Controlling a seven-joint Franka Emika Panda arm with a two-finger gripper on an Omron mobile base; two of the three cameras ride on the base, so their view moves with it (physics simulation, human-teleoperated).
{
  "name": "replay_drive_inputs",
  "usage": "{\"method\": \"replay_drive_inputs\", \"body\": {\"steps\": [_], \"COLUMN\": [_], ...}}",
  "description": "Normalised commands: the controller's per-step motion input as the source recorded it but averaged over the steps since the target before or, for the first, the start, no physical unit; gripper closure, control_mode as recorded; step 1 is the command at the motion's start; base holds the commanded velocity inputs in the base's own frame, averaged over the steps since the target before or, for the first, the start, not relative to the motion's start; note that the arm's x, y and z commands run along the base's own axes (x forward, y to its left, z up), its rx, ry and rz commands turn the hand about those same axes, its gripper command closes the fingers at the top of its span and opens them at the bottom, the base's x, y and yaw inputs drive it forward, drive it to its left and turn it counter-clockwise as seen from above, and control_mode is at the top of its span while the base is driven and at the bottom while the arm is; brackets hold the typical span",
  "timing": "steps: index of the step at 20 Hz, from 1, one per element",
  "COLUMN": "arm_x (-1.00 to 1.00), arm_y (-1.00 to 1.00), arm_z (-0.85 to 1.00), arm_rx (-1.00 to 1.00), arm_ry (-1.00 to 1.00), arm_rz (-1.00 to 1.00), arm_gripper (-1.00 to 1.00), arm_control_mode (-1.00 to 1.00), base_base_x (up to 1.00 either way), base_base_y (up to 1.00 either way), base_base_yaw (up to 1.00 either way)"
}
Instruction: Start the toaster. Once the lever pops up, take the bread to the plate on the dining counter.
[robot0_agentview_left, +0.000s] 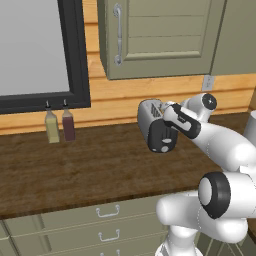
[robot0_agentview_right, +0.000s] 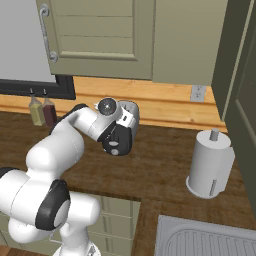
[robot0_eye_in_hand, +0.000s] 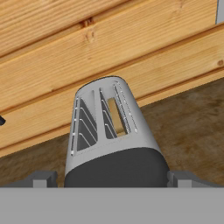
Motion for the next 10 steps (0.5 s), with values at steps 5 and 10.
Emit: {"method": "replay_drive_inputs", "body": {"steps": [5, 10], "arm_x": [0.00, 0.00], "arm_y": [0.00, 0.00], "arm_z": [0.00, 0.00], "arm_rx": [0.00, 0.00], "arm_ry": [0.00, 0.00], "arm_rz": [0.00, 0.00], "arm_gripper": [-1.00, -1.00], "arm_control_mode": [-1.00, -1.00], "base_base_x": [0.00, 0.00], "base_base_y": [0.00, 0.00], "base_base_yaw": [0.00, 0.00]}}
